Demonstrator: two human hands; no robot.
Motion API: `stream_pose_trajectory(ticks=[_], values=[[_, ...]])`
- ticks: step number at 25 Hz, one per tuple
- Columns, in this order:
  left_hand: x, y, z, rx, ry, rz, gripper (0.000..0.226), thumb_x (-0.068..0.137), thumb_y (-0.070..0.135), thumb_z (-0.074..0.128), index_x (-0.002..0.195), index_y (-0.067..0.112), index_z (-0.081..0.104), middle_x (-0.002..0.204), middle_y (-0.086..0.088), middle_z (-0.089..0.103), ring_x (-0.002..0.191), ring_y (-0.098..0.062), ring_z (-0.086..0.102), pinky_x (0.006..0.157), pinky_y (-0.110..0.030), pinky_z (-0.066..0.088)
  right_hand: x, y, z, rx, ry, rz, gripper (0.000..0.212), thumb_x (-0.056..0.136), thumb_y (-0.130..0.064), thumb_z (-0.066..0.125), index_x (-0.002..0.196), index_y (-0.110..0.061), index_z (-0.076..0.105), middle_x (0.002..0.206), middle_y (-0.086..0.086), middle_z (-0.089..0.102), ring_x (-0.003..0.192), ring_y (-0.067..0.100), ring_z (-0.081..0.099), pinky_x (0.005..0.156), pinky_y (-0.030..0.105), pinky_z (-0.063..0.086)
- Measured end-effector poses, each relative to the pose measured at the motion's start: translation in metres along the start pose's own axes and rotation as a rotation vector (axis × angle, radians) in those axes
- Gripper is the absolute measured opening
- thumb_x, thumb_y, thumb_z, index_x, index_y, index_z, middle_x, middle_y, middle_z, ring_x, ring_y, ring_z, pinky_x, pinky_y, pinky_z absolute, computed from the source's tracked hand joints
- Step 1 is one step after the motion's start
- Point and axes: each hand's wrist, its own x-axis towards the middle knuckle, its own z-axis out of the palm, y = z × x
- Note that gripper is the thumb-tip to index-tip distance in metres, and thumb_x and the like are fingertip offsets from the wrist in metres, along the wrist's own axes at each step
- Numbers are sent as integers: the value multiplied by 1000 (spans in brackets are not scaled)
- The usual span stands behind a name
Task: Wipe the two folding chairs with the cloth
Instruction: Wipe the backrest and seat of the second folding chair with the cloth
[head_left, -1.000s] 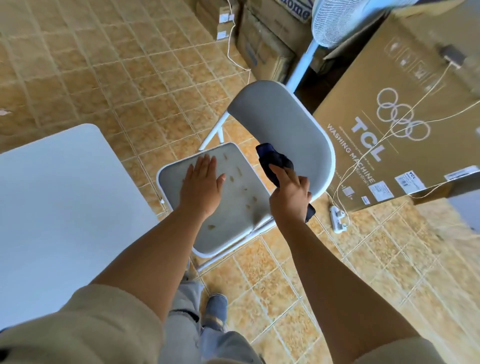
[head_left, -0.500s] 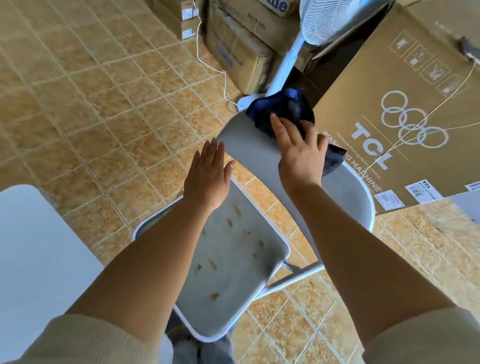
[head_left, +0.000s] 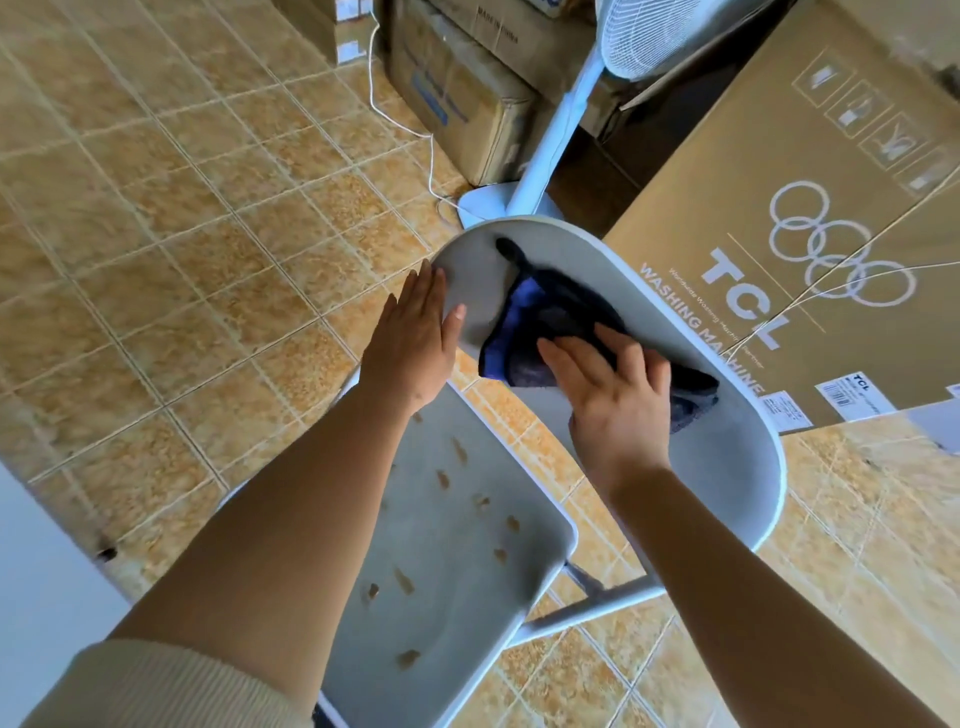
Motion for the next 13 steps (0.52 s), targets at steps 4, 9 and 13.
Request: stream_pose_trajectory(ticks=[4, 9, 13], values=[[1, -6, -4, -53, -39, 27, 56, 103, 37, 15, 153, 11, 9, 161, -5, 2, 148, -17, 1, 120, -33, 1, 35, -8, 2, 46, 92, 153, 47, 86, -5, 40, 126, -20, 61, 124, -2, 64, 118, 31, 47, 88, 42, 32], [1, -9, -6, -67, 69, 12, 58, 103, 37, 14, 152, 7, 7, 161, -8, 3, 148, -18, 1, 121, -34, 2, 26, -42, 35, -16, 1, -73, 35, 88, -11, 41, 109, -17, 68, 113, -3, 68, 110, 28, 59, 85, 41, 39], [-7, 6, 0, 2, 47, 107, 59, 103, 37, 16, 152, 6, 9, 161, -11, 4, 148, -21, 2, 120, -34, 1, -36, -20, 21, 7, -44, -38, 34, 83, -7, 45, 105, -19, 68, 111, -6, 68, 112, 25, 53, 85, 39, 36]])
